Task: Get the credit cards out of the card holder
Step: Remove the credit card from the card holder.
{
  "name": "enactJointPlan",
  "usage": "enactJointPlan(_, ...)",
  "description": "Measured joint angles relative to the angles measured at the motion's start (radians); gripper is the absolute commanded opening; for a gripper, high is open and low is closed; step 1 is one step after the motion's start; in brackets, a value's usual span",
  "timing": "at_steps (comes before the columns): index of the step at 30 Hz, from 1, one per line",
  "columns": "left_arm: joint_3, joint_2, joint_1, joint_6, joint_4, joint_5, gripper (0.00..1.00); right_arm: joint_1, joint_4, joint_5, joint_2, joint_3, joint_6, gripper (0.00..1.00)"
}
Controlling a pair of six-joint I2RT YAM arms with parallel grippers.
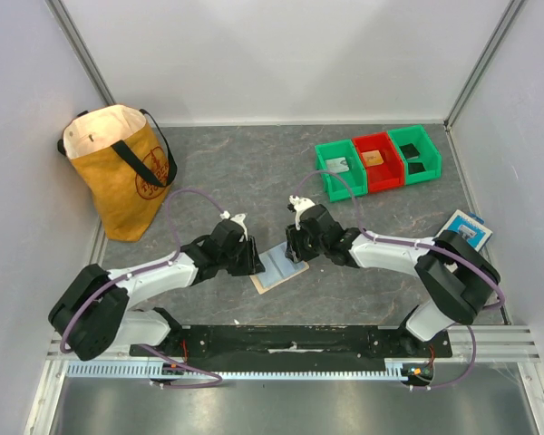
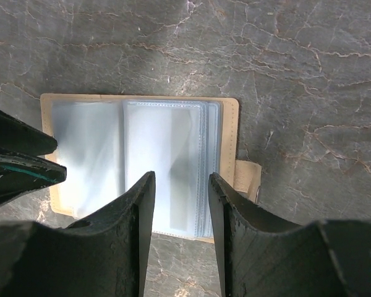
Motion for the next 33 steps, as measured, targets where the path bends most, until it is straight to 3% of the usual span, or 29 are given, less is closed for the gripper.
enactJointPlan(4,-0.004,0.028,0.0,-0.001,0.005,-0.003,0.38,0.0,0.0,0.0,0.011,0.0,-0.004,0.44)
enactJointPlan(7,-0.007,0.04,0.0,-0.002,0.007,-0.009,0.31,0.0,0.0,-0.003,0.021,0.0,-0.005,0.42)
enactJointPlan(19,-0.023,0.02,0.0,-0.004,-0.006,-0.048,0.29,0.0,0.0,-0.035,0.024,0.0,-0.006,0.24)
enactJointPlan(33,-0.026,0.02,-0.003,-0.005,-0.001,-0.05,0.28,0.0,0.034,-0.202,0.024,0.0,0.001,0.24)
